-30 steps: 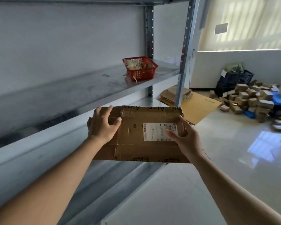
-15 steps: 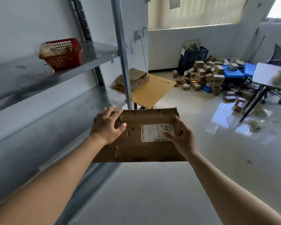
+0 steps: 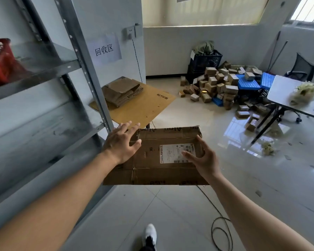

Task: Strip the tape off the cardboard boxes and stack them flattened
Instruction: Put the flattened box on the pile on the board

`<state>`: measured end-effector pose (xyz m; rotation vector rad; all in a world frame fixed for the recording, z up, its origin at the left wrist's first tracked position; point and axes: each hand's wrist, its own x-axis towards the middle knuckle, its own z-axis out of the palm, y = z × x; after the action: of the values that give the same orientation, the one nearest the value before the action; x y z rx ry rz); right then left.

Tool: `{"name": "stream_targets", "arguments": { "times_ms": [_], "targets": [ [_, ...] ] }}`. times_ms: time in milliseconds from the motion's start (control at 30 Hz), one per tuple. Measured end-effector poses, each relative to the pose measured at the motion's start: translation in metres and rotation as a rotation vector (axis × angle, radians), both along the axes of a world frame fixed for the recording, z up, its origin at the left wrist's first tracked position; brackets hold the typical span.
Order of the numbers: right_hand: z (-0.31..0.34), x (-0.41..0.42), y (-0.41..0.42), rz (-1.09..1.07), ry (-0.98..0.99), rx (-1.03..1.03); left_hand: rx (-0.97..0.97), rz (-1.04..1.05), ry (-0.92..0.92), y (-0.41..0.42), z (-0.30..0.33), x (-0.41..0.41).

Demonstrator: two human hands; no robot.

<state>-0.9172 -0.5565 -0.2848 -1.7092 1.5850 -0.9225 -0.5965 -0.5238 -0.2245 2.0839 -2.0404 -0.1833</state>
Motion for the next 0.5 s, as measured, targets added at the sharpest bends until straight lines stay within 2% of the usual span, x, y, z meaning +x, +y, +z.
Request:
{"name": "stream_targets", "arguments": {
  "times_ms": [200,500],
  "targets": [
    [-0.010,0.010,-0.131,0.053,0.008,-0.009,0.012,0.013,0.050,-0.129,-0.022,0.017],
    [-0.005,0.073,-0.339,0.138,0.034,0.015,0.042,0.097,0.065,-0.316,-0.021,0.083]
  ]
}}
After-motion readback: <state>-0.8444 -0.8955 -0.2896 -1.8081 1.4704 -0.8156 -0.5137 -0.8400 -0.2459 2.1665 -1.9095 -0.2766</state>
